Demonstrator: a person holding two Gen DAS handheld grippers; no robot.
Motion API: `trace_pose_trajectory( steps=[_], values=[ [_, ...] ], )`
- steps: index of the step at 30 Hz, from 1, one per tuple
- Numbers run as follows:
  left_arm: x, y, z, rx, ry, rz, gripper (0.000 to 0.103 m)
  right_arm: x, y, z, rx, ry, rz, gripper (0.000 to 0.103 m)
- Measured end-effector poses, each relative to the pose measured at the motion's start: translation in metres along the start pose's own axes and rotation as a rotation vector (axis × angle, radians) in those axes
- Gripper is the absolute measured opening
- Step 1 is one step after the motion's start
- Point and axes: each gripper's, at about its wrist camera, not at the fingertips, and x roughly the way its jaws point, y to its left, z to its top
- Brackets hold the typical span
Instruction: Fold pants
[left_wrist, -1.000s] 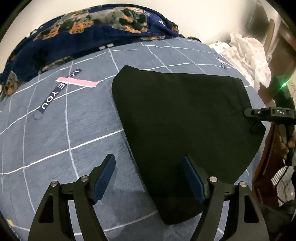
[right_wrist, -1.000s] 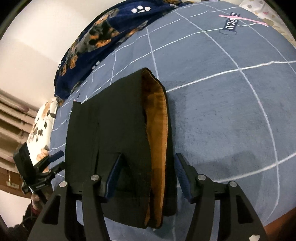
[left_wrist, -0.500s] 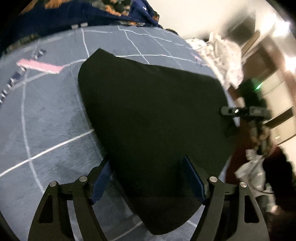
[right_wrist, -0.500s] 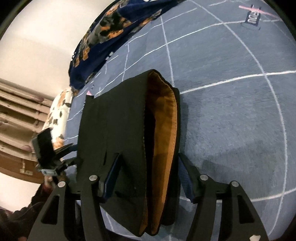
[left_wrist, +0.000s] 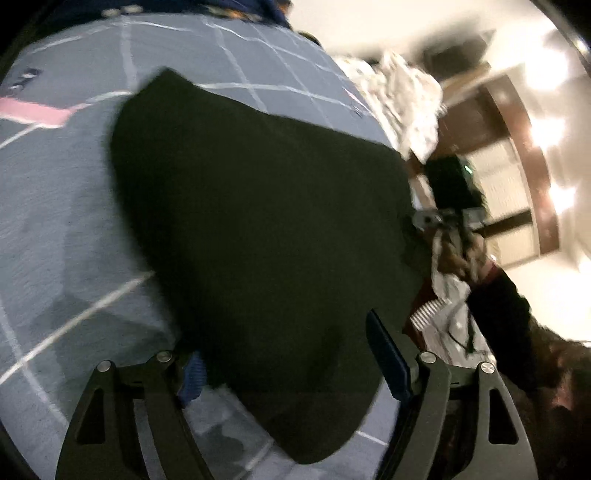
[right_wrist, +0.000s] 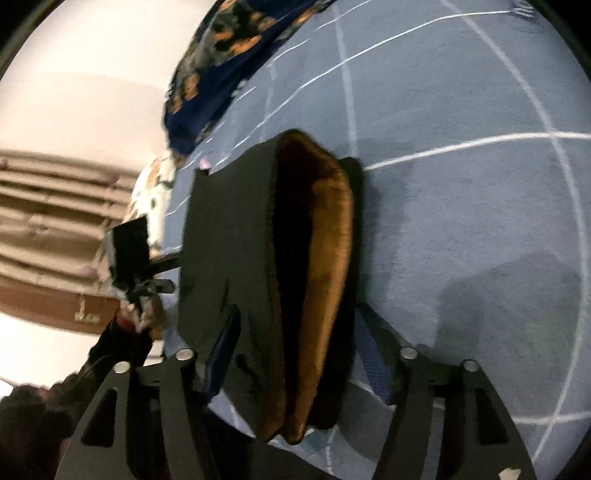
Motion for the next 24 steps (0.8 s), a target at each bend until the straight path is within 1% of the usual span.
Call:
trace_pose_trajectory(
  steps=[2, 4, 7, 9, 12, 13, 14, 15, 17, 19, 21, 22, 23, 24],
  values=[
    [0.007, -0.007, 0.0, 0.021, 0.021, -0.008, 0.077, 0.006, -0.001, 0.005, 0.004, 0.019, 0.063, 0.067],
    [0.011, -0.007, 0.002, 0.022, 0.019, -0.03, 0.077, 0.011, 0.0, 0.008, 0.002, 0.027, 0.103, 0.068],
    [0.01, 0.003, 0.006, -0.035, 0.001, -0.098, 0.077, 0.019, 0.005, 0.011, -0.01, 0.026, 0.142, 0.071],
    [0.01, 0.004, 0.008, -0.042, -0.009, -0.11, 0.077, 0.023, 0.009, 0.012, -0.025, 0.019, 0.144, 0.071],
    [0.01, 0.001, 0.006, -0.031, -0.021, -0.086, 0.077, 0.022, 0.01, 0.011, -0.037, 0.014, 0.114, 0.068],
    [0.009, 0.0, 0.005, -0.028, -0.023, -0.078, 0.076, 0.023, 0.012, 0.011, -0.046, 0.015, 0.089, 0.058],
    [0.008, 0.0, 0.003, -0.025, -0.025, -0.062, 0.074, 0.022, 0.013, 0.01, -0.044, -0.002, 0.04, 0.044],
    [0.007, -0.001, 0.003, -0.025, -0.025, -0.051, 0.074, 0.022, 0.013, 0.009, -0.049, -0.001, 0.008, 0.038],
    [0.007, -0.004, 0.001, -0.027, -0.024, -0.033, 0.074, 0.021, 0.01, 0.009, -0.035, -0.011, 0.02, 0.036],
    [0.009, -0.009, 0.002, -0.014, -0.019, -0.011, 0.074, 0.024, 0.013, 0.01, -0.05, -0.019, 0.023, 0.036],
    [0.01, -0.013, 0.003, 0.003, -0.011, 0.003, 0.074, 0.023, 0.015, 0.012, -0.06, -0.028, 0.058, 0.036],
    [0.01, -0.013, 0.004, 0.002, -0.009, 0.002, 0.074, 0.025, 0.016, 0.013, -0.064, -0.026, 0.06, 0.036],
    [0.01, -0.012, 0.005, -0.002, -0.007, -0.003, 0.074, 0.027, 0.014, 0.015, -0.067, -0.014, 0.03, 0.042],
    [0.01, -0.012, 0.005, -0.005, -0.004, -0.006, 0.074, 0.03, 0.013, 0.016, -0.069, 0.01, 0.009, 0.042]
  ],
)
